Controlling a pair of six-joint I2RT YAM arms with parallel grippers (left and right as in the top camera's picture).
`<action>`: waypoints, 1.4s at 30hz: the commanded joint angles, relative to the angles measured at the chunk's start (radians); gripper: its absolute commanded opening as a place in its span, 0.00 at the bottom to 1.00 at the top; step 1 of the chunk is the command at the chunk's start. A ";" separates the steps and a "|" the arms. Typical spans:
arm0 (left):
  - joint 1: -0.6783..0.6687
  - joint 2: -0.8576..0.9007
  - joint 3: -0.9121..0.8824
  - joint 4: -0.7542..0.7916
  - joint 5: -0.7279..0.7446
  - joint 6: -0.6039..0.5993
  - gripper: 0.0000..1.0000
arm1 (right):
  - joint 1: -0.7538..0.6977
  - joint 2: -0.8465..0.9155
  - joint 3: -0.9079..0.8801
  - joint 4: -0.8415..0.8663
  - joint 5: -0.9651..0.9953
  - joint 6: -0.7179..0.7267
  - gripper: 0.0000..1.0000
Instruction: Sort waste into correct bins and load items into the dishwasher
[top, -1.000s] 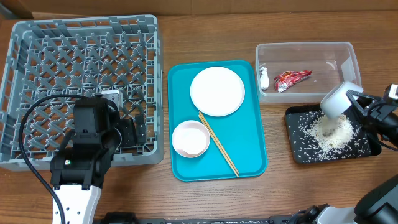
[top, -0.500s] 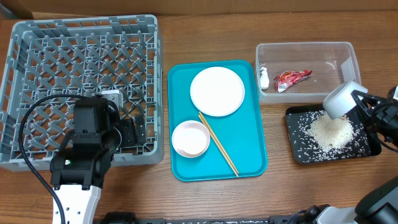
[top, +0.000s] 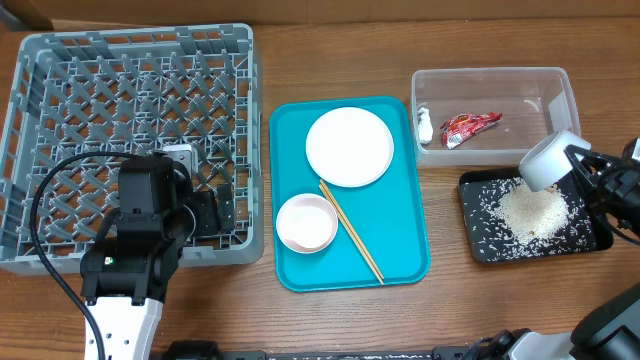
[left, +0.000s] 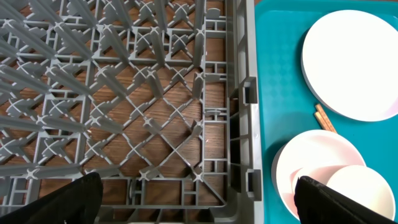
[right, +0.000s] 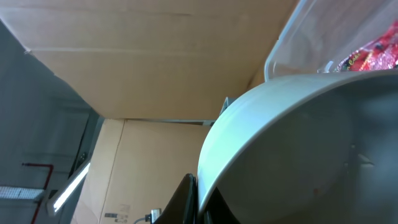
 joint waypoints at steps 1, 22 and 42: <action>-0.006 0.003 0.027 0.002 0.011 -0.010 1.00 | 0.040 -0.029 -0.003 -0.030 0.068 -0.003 0.04; -0.006 0.003 0.027 0.003 0.011 -0.010 1.00 | 0.798 -0.197 0.249 -0.067 0.882 -0.046 0.04; -0.006 0.003 0.027 0.003 0.011 -0.010 1.00 | 1.322 0.147 0.249 0.365 1.262 -0.061 0.04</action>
